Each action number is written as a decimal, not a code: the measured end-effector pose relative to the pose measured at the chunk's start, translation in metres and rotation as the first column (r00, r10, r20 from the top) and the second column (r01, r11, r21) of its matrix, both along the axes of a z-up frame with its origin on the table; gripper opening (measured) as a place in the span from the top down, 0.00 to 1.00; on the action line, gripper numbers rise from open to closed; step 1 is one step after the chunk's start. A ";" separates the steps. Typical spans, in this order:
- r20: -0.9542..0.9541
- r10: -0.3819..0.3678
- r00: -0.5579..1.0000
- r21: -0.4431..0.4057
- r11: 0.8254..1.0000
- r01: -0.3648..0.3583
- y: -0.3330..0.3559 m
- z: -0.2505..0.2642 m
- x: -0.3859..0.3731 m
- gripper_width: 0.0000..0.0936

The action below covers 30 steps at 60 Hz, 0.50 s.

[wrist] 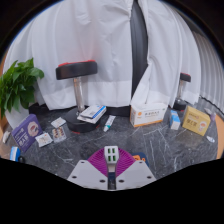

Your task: Unplug charger

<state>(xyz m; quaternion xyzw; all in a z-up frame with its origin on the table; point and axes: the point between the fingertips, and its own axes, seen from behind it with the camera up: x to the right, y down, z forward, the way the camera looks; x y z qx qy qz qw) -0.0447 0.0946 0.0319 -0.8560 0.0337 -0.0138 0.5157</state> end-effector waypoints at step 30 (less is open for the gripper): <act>0.102 -0.046 0.994 0.538 0.843 -0.016 0.035 0.326 0.082 0.93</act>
